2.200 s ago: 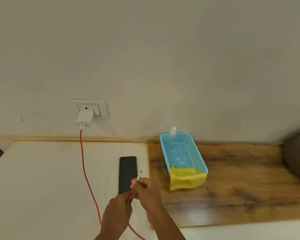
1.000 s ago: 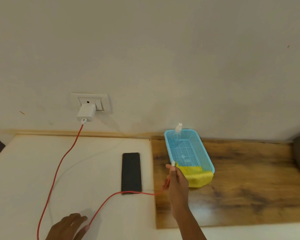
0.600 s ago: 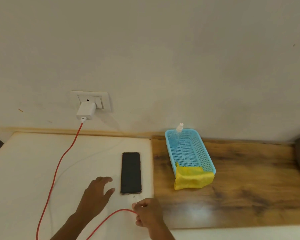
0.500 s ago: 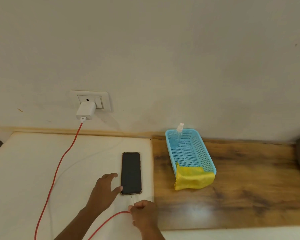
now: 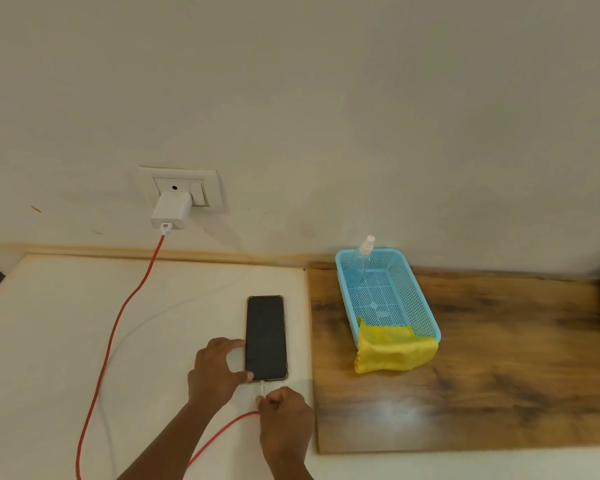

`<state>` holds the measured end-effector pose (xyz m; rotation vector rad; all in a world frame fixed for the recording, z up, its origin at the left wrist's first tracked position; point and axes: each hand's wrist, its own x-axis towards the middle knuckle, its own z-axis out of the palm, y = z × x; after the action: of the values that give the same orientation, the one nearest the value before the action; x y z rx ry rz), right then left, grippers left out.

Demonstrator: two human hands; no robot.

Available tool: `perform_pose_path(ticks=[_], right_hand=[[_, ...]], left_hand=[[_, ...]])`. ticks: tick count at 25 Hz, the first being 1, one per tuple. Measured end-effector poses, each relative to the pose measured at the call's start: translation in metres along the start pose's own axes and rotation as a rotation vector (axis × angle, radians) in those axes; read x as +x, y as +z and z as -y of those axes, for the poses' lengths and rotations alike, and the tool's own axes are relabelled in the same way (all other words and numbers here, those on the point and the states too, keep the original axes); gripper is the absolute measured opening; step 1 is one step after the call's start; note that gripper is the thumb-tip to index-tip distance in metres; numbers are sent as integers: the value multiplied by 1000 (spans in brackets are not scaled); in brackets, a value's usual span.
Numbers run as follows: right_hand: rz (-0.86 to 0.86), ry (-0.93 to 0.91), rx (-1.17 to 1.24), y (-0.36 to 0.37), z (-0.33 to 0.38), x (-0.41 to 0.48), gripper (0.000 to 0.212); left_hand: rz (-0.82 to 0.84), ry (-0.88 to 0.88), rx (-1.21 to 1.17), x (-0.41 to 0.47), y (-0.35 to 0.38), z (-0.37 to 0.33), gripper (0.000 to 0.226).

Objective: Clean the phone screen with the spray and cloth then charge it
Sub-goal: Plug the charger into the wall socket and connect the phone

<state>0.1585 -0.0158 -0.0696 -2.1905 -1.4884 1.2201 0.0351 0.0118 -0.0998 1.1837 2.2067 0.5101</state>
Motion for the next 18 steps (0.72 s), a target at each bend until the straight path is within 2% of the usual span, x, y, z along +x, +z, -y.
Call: perform_pose_path(ticks=[2,4,5,7,8,9,10,11,13,14,16,18], right_hand=[[48,-32,81,-6,3,1,22],[171,31,341,-19,5,3,22],[257,119,542,-28,4,8,21],[546,391,1217,-54,3,10,19],[651,467,1478,-65,1,10,19],[676,505,1589,-71,-2,11,21],[667,521,1548,-75,-3,11,22],[627,510,1393,-74,-5,12,21],[317,378,795,-58,-14,21,17],[158,211,435,-50,-17,25,19],[9,-160,-222,-41,-16,24,27],[-27,-338,-496,-39,-16,20,34]], left_hand=[[-5,-6,-17,0,1,2,59],[-13,-3,-28,1,1,4,58],[-12,-1,-36,1,2,4,58],[0,3,-54,2,1,5,58],[8,1,-56,2,1,5,59],[12,0,-52,2,0,5,59],[15,-1,-44,2,-1,4,59],[15,-1,-39,3,-1,4,59],[18,0,-40,2,-1,4,60],[19,0,-47,2,-1,4,60],[17,-5,-48,1,-2,3,59],[21,-6,-36,2,-3,3,59]])
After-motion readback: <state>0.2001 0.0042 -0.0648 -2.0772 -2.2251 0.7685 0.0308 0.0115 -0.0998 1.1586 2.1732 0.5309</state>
